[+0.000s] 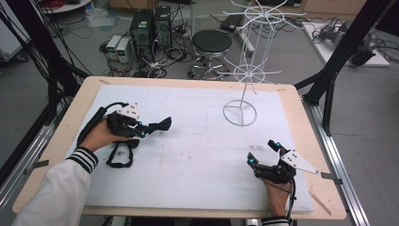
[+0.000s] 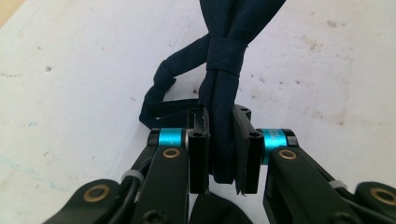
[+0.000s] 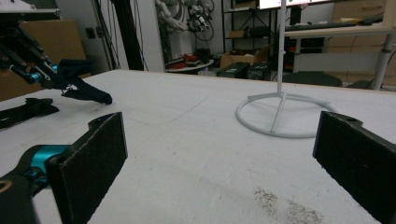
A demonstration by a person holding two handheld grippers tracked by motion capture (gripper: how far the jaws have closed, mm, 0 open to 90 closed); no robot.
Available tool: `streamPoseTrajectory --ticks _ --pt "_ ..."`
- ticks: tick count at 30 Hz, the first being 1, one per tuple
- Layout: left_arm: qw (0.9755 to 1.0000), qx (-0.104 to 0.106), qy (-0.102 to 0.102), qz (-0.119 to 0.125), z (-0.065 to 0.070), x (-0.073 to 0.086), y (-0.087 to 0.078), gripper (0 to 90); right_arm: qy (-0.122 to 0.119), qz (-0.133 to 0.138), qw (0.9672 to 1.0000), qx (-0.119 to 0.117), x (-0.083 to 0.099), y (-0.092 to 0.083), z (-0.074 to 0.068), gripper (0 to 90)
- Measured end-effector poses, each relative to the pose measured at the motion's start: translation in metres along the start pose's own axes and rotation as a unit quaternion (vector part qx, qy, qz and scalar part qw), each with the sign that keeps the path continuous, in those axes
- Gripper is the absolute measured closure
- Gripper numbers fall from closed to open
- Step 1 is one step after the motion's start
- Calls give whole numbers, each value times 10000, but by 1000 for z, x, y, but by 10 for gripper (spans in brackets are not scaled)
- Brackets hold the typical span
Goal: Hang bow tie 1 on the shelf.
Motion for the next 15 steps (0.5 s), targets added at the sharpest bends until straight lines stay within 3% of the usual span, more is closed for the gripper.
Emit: streamPoseTrajectory --ticks 7,15 --pt "9994 50 -218 257 2 -1 -3 781 -42 22 10000 -46 -5 -1 0 22" --pt "9980 165 -324 517 4 -8 -11 782 -119 -88 9993 -332 -15 5 -8 22"
Point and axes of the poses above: each handheld gripper's, and its own axes: y roughly forward along the jaws, x roughly out of its underside, z roughly to its right, the point moved 9 cm from there along y, roughly forward along the jaws, and after that the axes turned 14 degrees about -x, right-handed, at the moved point
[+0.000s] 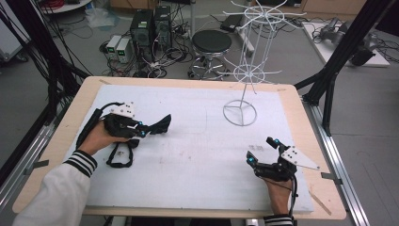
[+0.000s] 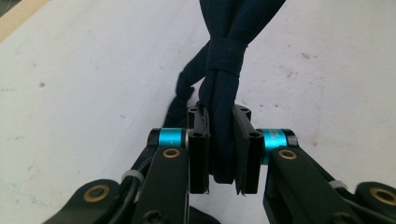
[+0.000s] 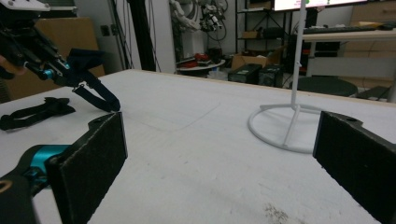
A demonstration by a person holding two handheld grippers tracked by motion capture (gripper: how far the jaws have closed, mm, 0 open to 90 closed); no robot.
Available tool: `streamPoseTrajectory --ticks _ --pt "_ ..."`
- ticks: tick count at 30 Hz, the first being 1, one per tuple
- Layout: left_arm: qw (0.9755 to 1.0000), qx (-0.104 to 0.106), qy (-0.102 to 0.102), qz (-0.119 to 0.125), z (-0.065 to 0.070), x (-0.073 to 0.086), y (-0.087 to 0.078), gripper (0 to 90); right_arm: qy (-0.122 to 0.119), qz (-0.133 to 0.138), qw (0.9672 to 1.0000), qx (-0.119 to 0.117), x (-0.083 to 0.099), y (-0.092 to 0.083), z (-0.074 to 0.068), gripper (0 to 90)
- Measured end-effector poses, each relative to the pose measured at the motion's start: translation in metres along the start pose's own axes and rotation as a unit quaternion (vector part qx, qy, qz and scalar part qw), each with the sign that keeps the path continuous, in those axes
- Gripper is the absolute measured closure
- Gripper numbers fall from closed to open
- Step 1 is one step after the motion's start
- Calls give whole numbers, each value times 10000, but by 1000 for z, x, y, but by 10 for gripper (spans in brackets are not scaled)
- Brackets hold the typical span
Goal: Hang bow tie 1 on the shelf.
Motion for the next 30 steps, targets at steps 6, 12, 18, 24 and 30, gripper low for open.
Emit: streamPoseTrajectory --ticks 6,12,18,24,30 --pt "9998 76 -23 191 6 -9 -4 782 39 10 9994 -349 -14 8 -9 21" --pt "9991 184 22 375 14 -18 -8 782 -18 -12 9960 -888 -32 23 -27 21" --pt "9981 277 34 545 23 -27 -10 782 -91 -6 9922 -1244 -50 38 -41 21" --pt "9969 373 -15 697 31 -37 -10 782 -186 -208 9877 -1537 -59 51 -51 22" --pt "9953 497 21 835 42 -49 -10 782 -341 -418 9818 -1820 -66 64 -61 22"
Point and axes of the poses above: each handheld gripper's, and its own axes: y roughly forward along the jaws, x roughly out of its underside, z roughly to its right, the point moved 9 cm from there along y, roughly forward along the jaws, and after that the axes turned 14 degrees about -x, right-handed, at the moved point
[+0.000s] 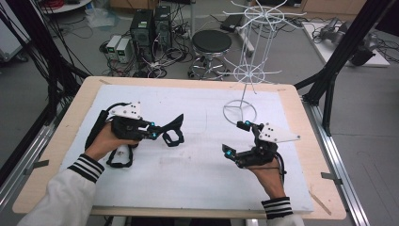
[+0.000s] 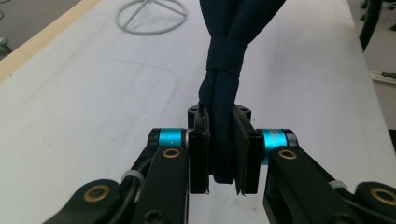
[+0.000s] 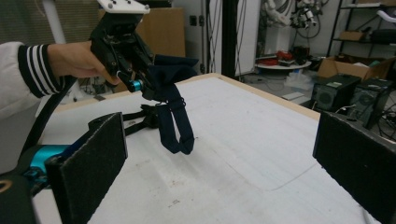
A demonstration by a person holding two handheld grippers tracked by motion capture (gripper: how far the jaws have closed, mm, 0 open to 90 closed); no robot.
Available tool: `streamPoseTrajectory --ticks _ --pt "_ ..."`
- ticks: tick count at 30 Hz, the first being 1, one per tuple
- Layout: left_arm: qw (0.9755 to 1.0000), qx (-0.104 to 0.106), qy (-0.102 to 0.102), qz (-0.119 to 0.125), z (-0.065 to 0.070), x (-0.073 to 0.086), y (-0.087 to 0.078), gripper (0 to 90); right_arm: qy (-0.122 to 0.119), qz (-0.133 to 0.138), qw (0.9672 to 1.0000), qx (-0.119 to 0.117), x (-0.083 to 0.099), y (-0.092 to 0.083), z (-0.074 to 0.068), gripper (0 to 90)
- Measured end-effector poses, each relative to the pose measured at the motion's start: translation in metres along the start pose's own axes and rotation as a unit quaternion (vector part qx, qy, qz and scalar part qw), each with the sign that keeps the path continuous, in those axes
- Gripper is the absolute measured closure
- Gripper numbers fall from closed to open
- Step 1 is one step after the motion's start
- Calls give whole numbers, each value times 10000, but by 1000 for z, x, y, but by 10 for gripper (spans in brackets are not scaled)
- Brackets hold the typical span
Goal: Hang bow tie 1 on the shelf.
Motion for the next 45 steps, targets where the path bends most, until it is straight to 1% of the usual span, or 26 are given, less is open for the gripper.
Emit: streamPoseTrajectory --ticks 1,2,6,10,13,16,22,23,24,27,29,32,37,41,43,45 --pt "10000 20 1 30 1 -2 0 781 11 -20 10000 -72 -2 2 -1 22" --pt "10000 29 -29 81 2 -4 1 782 -32 -29 9999 -141 -4 5 -2 22" --pt "9998 97 -43 153 8 -11 3 782 -113 -149 9993 -325 -12 15 -6 22" --pt "9995 182 -86 262 14 -18 4 781 -204 -207 9986 -449 -22 24 -8 22" --pt "9993 227 -69 302 18 -22 6 781 -242 -295 9977 -555 -27 31 -10 25" --pt "9992 273 -2 307 22 -25 8 781 -299 -390 9965 -675 -31 39 -11 29" --pt "9989 321 24 330 27 -30 11 781 -260 -652 9941 -827 -33 52 -12 29" --pt "9990 314 48 323 27 -31 11 781 -292 -676 9936 -860 -33 54 -11 32" --pt "9989 336 24 337 29 -32 12 781 -294 -698 9931 -890 -34 55 -11 48" --pt "9987 349 79 356 30 -35 12 781 -270 -766 9923 -932 -34 60 -11 48" --pt "9987 344 68 362 31 -36 13 781 -266 -793 9918 -966 -35 62 -10 48" --pt "9986 382 113 336 33 -37 14 781 -267 -819 9910 -1026 -38 66 -10 48" --pt "9985 402 137 343 34 -41 13 781 -254 -931 9890 -1120 -40 73 -9 51" --pt "9986 386 172 305 35 -42 13 781 -249 -995 9867 -1265 -42 79 -11 95" --pt "9987 362 224 270 35 -42 14 781 -296 -1037 9849 -1353 -42 81 -12 166" --pt "9987 362 216 280 34 -42 13 782 -302 -1066 9837 -1413 -43 82 -13 176"
Point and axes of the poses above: each handheld gripper's, and its own axes: y roughly forward along the jaws, x roughly out of its underside, z roughly to its right, the point moved 9 cm from there along y, roughly forward along the jaws, and after that the axes turned 14 degrees about -x, right-handed, at the moved point
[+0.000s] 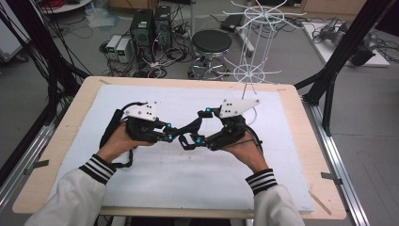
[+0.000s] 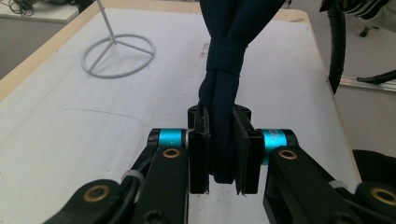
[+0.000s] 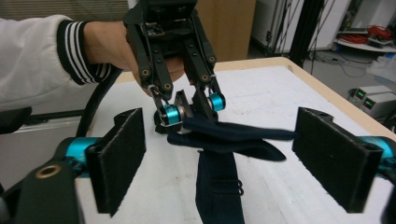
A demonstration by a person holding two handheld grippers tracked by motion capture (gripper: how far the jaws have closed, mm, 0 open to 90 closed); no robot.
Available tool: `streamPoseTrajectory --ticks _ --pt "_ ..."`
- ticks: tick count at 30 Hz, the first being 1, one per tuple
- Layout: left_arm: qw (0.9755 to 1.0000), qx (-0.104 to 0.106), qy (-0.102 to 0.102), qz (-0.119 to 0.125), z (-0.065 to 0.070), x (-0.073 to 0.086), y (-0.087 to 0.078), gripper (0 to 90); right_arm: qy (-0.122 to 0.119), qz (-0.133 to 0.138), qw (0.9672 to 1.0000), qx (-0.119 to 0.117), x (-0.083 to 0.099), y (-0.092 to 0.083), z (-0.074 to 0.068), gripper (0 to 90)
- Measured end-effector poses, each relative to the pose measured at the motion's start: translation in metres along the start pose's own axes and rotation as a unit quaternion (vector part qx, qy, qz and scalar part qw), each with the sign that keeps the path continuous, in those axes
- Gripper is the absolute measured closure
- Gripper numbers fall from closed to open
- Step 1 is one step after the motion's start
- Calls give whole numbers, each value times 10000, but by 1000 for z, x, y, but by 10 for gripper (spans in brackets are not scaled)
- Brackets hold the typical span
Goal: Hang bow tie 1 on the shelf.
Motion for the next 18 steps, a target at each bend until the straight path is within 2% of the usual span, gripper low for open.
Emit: streamPoseTrajectory --ticks 6,13,18 --pt "10000 0 33 7 -1 0 -2 782 37 -145 9998 -137 2 5 0 260" --pt "10000 2 -13 40 -1 0 -4 782 62 -70 9999 -134 1 2 2 396" --pt "10000 0 -25 10 -2 2 -4 781 -43 -84 9999 -101 0 1 1 592"
Point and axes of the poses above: each handheld gripper's, and its own axes: y roughly forward along the jaws, x roughly out of its underside, z roughly to its right, the point moved 9 cm from there along y, roughly forward along the jaws, and after that the axes turned 14 degrees about -x, right-handed, at the moved point
